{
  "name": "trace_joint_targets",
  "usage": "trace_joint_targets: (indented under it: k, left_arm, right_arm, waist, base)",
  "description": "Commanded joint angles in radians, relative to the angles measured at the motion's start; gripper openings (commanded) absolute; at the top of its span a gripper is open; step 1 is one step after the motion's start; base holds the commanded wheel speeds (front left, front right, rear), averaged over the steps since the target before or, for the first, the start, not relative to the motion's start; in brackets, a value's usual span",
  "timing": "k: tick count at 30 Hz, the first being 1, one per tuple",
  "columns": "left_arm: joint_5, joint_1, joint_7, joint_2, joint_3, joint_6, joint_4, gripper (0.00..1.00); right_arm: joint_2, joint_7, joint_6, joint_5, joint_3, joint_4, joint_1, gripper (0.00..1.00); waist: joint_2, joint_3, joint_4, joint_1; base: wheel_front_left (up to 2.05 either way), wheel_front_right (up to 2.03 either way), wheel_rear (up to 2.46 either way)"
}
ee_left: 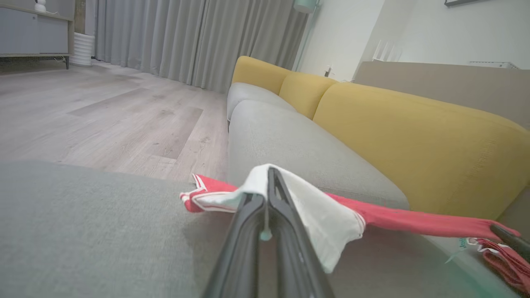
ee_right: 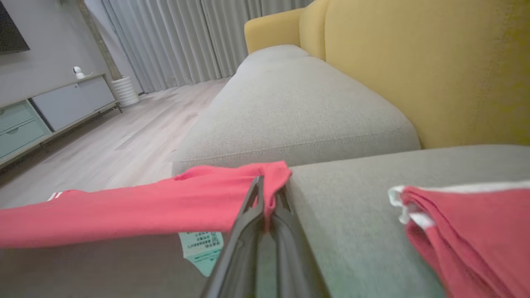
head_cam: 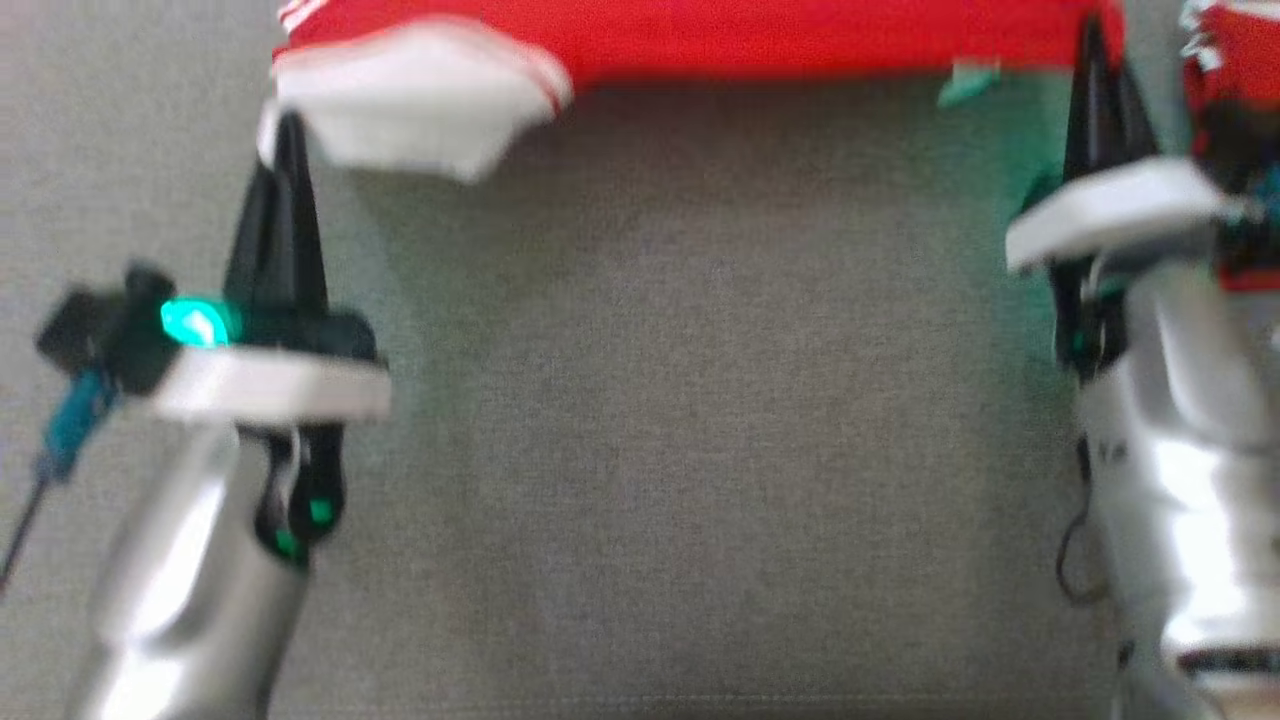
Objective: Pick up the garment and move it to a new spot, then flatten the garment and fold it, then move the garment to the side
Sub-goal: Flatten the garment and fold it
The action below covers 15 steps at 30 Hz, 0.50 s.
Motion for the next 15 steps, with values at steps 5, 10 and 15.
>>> trace_joint_targets:
  k: [5, 10, 15]
  left_arm:
    - [0.013, 0.214, -0.009, 0.026, 0.073, 0.060, -0.183, 0.00]
    - [0.009, 0.410, -0.009, 0.026, 0.070, 0.105, -0.291, 0.00]
    - [0.005, 0.562, 0.001, 0.034, 0.055, 0.144, -0.380, 0.00]
  right_arm:
    - [0.021, -0.011, 0.007, 0.078, 0.036, -0.165, 0.202, 0.00]
    - [0.021, -0.010, 0.007, 0.133, 0.047, -0.284, 0.402, 0.00]
    - [0.021, 0.023, 0.007, 0.161, 0.029, -0.408, 0.593, 0.00]
  waist:
    - [0.0000, -0.135, -0.005, 0.0002]
    - [0.0000, -0.235, 0.001, 0.0002]
    - [0.0000, -0.312, 0.020, 0.0002]
  base:
    - [0.00, 0.00, 0.00]
    - [0.00, 0.00, 0.00]
    - [0.00, 0.00, 0.00]
